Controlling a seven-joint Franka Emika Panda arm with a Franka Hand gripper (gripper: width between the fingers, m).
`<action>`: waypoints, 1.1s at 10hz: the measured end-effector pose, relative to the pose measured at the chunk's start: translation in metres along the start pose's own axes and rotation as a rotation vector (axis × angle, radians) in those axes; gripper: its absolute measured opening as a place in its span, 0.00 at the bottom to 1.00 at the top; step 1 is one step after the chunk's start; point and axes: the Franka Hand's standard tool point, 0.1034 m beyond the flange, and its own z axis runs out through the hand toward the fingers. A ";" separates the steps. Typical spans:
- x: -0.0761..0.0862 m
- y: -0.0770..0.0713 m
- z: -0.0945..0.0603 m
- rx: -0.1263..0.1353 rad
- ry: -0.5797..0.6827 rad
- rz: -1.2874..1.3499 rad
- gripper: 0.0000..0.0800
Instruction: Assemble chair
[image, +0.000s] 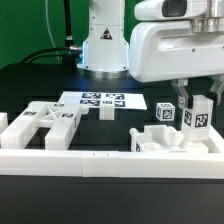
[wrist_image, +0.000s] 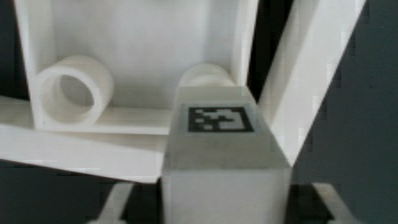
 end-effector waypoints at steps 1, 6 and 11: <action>0.000 0.000 0.000 0.000 0.000 0.012 0.36; 0.001 -0.006 0.001 0.011 0.007 0.368 0.36; 0.001 -0.010 0.002 0.022 0.022 0.803 0.36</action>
Offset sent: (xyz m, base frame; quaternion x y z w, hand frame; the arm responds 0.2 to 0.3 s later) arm -0.0120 0.0043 -0.0027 0.0169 0.0010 0.2581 0.9660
